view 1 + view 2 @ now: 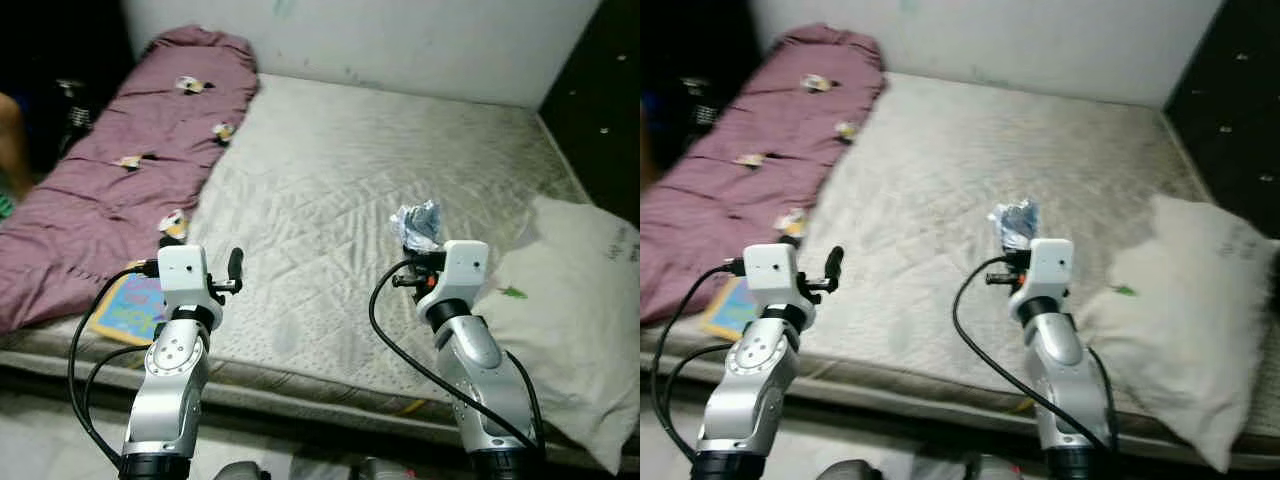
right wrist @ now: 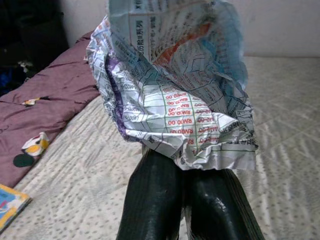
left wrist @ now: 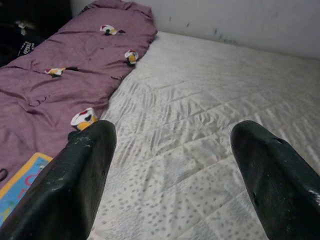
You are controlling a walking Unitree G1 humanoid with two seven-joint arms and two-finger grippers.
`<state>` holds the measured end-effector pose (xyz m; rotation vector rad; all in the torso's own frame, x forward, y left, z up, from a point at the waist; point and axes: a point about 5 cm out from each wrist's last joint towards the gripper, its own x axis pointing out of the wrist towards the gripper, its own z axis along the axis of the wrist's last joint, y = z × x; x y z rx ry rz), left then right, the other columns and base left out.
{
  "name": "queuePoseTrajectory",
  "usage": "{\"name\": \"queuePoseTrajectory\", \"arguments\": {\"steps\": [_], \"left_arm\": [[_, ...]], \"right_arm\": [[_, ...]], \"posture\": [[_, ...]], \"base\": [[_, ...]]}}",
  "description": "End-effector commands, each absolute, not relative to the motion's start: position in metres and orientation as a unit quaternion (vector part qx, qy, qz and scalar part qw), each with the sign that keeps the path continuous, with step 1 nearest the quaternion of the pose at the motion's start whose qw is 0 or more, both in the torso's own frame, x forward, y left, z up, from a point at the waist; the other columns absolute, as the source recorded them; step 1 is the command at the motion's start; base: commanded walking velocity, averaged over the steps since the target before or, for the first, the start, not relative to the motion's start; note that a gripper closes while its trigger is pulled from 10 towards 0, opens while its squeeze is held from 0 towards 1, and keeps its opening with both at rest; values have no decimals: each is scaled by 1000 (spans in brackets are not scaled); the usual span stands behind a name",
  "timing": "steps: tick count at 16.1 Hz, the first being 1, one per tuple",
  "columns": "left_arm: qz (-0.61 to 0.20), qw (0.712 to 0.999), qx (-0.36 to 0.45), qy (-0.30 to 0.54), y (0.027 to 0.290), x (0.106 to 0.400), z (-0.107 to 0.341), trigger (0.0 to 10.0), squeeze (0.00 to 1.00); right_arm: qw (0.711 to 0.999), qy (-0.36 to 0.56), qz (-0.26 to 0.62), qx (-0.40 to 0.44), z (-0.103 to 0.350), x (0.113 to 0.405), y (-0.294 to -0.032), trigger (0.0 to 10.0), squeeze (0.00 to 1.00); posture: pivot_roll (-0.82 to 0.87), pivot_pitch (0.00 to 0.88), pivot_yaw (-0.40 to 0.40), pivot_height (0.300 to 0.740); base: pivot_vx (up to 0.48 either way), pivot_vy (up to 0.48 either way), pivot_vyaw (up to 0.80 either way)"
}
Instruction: Clean up the room
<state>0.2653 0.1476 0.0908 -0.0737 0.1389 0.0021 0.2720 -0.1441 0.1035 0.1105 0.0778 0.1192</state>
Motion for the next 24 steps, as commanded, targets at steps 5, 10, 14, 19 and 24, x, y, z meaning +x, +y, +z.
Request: {"name": "queuePoseTrajectory", "arguments": {"steps": [5,10,14,19,24], "left_arm": [[-12,997,-39,64,139,268,93,10000,0],[-15,997,-54,58,138,267,94,10000,0],[-14,996,-58,59,140,267,94,10000,0],[-16,997,-57,52,140,268,96,10000,0],[-25,997,-63,35,138,269,100,10000,0]], "right_arm": [[997,40,44,50,102,271,-152,10000,0],[997,46,43,51,100,269,-152,10000,0],[997,44,45,51,100,271,-149,10000,0],[997,41,46,51,102,274,-149,10000,0],[997,42,45,51,100,273,-148,10000,0]], "posture": [[-27,0,-17,740],[-24,0,-16,740],[-21,0,-11,740],[-22,0,-8,740],[-22,0,-7,740]], "base": [[0,298,-534],[0,59,-248],[0,475,-759],[0,476,-319],[0,466,0]]}}
